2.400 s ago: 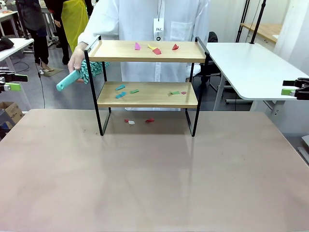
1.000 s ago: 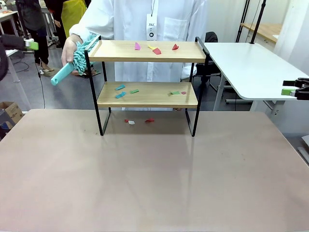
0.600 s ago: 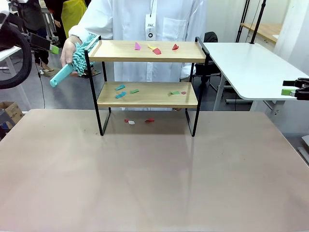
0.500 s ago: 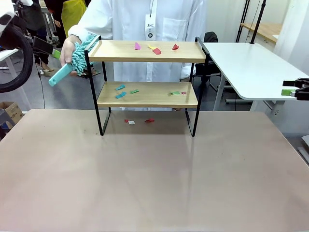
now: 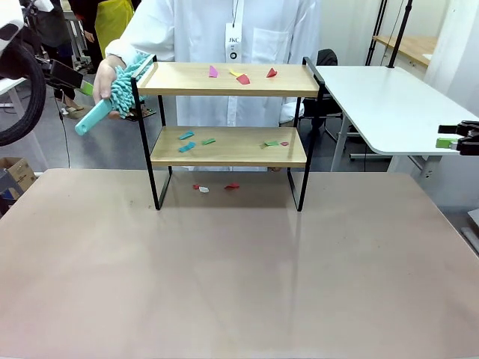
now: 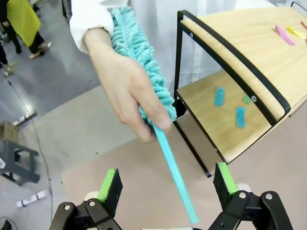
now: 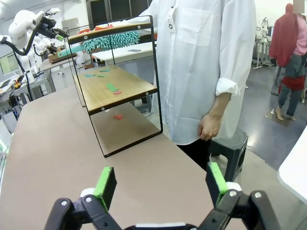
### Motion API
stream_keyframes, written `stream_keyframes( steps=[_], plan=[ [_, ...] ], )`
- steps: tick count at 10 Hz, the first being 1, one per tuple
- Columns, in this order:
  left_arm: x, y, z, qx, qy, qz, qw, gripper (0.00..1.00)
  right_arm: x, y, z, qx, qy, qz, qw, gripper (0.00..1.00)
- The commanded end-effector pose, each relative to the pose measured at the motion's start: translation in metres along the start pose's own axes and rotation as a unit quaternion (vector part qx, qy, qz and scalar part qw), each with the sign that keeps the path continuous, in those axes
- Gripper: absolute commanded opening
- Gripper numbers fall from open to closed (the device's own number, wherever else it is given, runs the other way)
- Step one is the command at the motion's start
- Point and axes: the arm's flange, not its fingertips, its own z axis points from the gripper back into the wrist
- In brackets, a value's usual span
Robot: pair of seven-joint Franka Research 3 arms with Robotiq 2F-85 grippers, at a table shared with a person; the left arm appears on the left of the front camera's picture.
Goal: Clean the shelf.
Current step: Pick up the Duster handed by the human.
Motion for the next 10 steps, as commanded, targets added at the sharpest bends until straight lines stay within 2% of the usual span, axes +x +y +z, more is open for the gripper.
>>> stream_keyframes(
  steps=[1,5,6,10],
  plan=[
    [-0.006,-0.014,-0.005,0.014,0.012,0.025,1.0,1.0,0.004,0.001,-0.002,-0.002,0.002,-0.01,1.0,1.0],
    [-0.01,-0.018,-0.039,0.049,0.061,0.034,0.996,1.0,0.004,0.001,-0.002,-0.002,0.002,-0.01,1.0,1.0],
    [-0.013,-0.017,-0.044,0.062,0.067,0.034,0.995,1.0,0.004,0.001,-0.002,-0.002,0.002,-0.01,1.0,1.0],
    [-0.024,-0.014,-0.052,0.052,0.069,0.045,0.995,1.0,0.004,0.001,-0.002,-0.002,0.002,-0.01,1.0,1.0]
  ],
)
